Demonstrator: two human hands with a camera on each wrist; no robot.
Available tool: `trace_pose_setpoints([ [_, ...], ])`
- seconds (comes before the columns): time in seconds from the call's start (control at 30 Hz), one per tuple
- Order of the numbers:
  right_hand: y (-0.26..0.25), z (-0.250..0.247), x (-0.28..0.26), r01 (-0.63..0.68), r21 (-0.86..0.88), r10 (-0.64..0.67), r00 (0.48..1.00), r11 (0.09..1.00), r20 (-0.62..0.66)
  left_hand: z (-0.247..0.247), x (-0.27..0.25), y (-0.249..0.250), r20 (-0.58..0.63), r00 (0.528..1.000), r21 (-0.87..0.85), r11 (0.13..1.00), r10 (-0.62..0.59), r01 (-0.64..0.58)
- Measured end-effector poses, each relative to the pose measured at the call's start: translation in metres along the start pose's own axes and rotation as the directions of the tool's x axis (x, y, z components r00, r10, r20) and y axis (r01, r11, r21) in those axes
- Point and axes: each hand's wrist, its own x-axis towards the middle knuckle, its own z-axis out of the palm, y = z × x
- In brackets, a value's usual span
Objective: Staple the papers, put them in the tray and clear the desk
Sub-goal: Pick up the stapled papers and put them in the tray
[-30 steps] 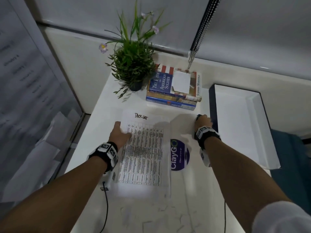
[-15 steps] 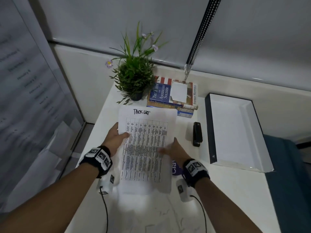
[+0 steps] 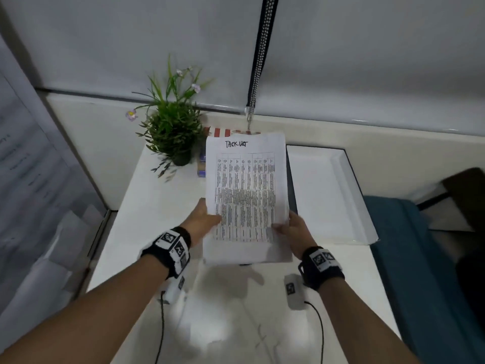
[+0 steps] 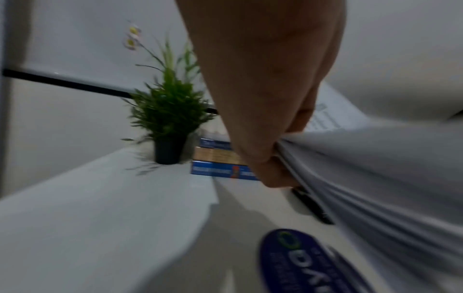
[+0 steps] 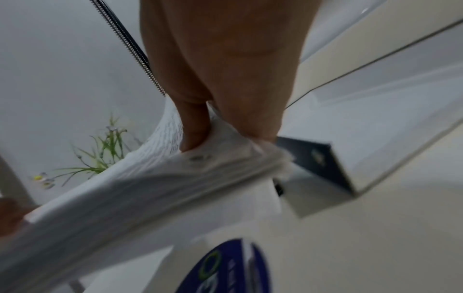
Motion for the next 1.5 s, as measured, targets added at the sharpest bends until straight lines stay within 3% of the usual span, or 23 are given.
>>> trace_pose_setpoints([
  [0.17,-0.020,-0.081,0.013,0.013,-0.048,-0.021,0.985,0.999,-0.172,0.101,0.025,0.029,-0.110,0.991,0.046,0.996,0.080,-0.075],
  [0.3,-0.030,-0.139,0.031,-0.018,-0.252,-0.068,0.943,0.968,-0.326,0.174,0.055,0.048,-0.143,0.985,0.056,0.995,0.095,-0.087],
  [0.43,-0.018,-0.191,0.064,-0.100,-0.406,-0.078,0.913,0.908,-0.400,0.230,0.082,0.062,-0.159,0.984,0.064,0.996,0.075,-0.065],
  [0.63,-0.007,-0.226,0.098,-0.149,-0.548,-0.081,0.924,0.823,-0.373,0.275,0.111,0.064,-0.134,0.988,0.242,0.970,0.070,-0.036],
  [0.77,-0.003,-0.225,0.108,-0.163,-0.582,-0.075,0.929,0.796,-0.363,0.286,0.130,0.057,-0.063,0.998,0.294,0.956,-0.003,0.022],
  [1.03,0.016,-0.225,0.117,-0.276,-0.635,0.018,0.924,0.722,-0.381,0.295,0.141,0.049,-0.135,0.987,0.507,0.850,-0.087,0.144],
  [1.17,0.017,-0.225,0.116,-0.256,-0.657,0.008,0.935,0.709,-0.355,0.291,0.141,0.042,-0.131,0.991,0.626,0.773,-0.028,0.104],
  [1.3,0.015,-0.227,0.117,-0.228,-0.640,-0.005,0.940,0.733,-0.341,0.289,0.142,0.038,-0.069,0.997,0.642,0.764,-0.034,0.071],
  [1.5,0.018,-0.227,0.115,-0.224,-0.752,-0.058,0.942,0.620,-0.329,0.285,0.128,0.041,0.024,0.998,0.657,0.753,-0.054,0.025],
])
